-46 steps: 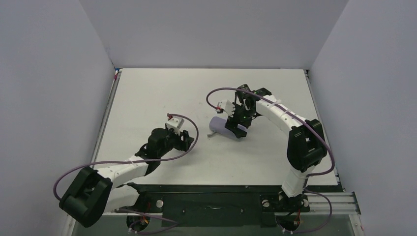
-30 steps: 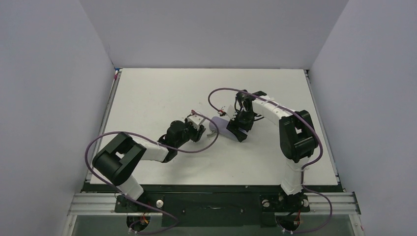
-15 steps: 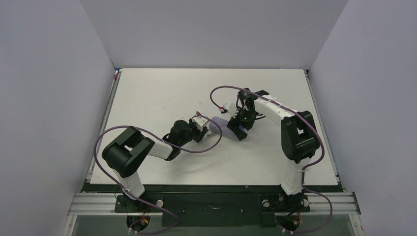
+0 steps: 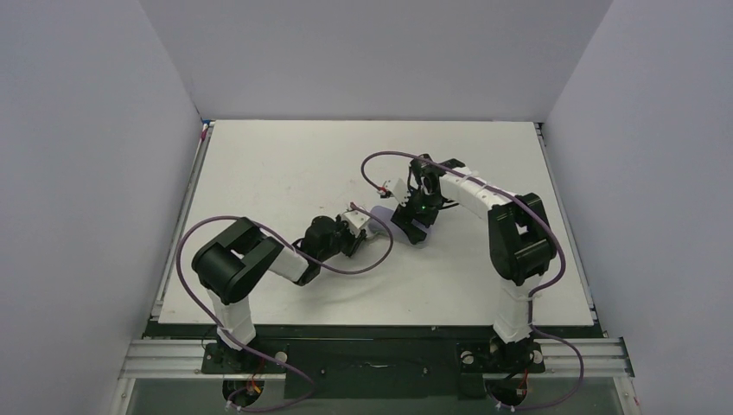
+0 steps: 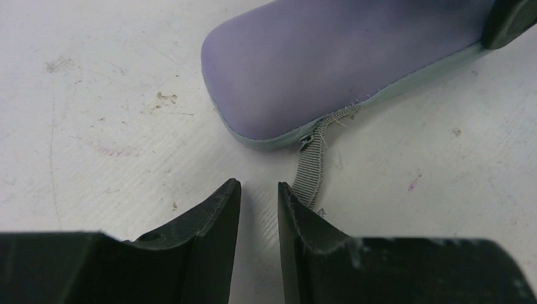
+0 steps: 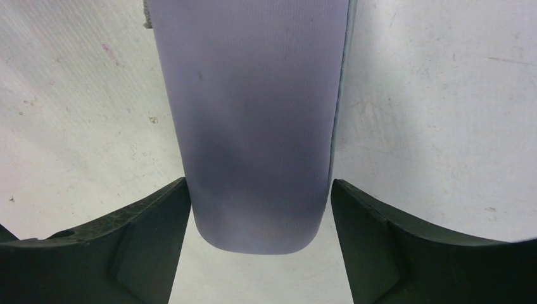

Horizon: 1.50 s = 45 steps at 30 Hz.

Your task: Open the umbrella

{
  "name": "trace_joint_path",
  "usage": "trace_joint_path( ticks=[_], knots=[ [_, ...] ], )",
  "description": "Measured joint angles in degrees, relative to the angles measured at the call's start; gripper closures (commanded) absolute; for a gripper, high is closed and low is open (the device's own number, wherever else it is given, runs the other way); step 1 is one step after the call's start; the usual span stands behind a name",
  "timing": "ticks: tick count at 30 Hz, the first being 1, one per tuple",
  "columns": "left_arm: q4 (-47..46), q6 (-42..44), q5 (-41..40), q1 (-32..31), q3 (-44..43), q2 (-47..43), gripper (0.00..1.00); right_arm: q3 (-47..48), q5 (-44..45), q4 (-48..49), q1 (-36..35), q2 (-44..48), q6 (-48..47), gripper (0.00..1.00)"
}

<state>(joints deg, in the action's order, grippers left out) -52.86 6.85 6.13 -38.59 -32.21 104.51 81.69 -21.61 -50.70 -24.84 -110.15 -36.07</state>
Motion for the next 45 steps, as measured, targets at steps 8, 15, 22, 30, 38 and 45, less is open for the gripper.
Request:
trace_joint_path(
  ticks=[8,15,22,30,38,45],
  knots=[
    [-1.0,1.0,-0.2,-2.6,-0.3,1.9,0.75,0.0,-0.7,0.1,0.0,-1.4,0.2,0.54],
    [-1.4,0.8,-1.7,-4.3,-2.7,4.2,0.76,0.1,-1.2,0.0,0.1,-1.6,-0.1,0.71],
    [-1.3,-1.4,-3.9,-5.2,-4.2,5.2,0.82,0.7,-1.4,-0.6,0.2,-2.2,-0.3,0.86],
    [-0.7,-3.6,-6.0,-5.4,-4.8,5.4,1.0,0.8,-1.5,-1.0,0.2,-2.3,-1.0,1.0],
    [-0.5,-4.9,-7.2,-5.6,-4.8,5.3,1.0,0.8,-1.6,-1.2,0.2,-2.3,-2.3,1.0],
    [-0.2,-5.4,-9.1,-5.2,-3.4,3.6,1.0,0.8,-2.5,-1.4,0.9,-2.3,-3.7,1.0]
  ],
)
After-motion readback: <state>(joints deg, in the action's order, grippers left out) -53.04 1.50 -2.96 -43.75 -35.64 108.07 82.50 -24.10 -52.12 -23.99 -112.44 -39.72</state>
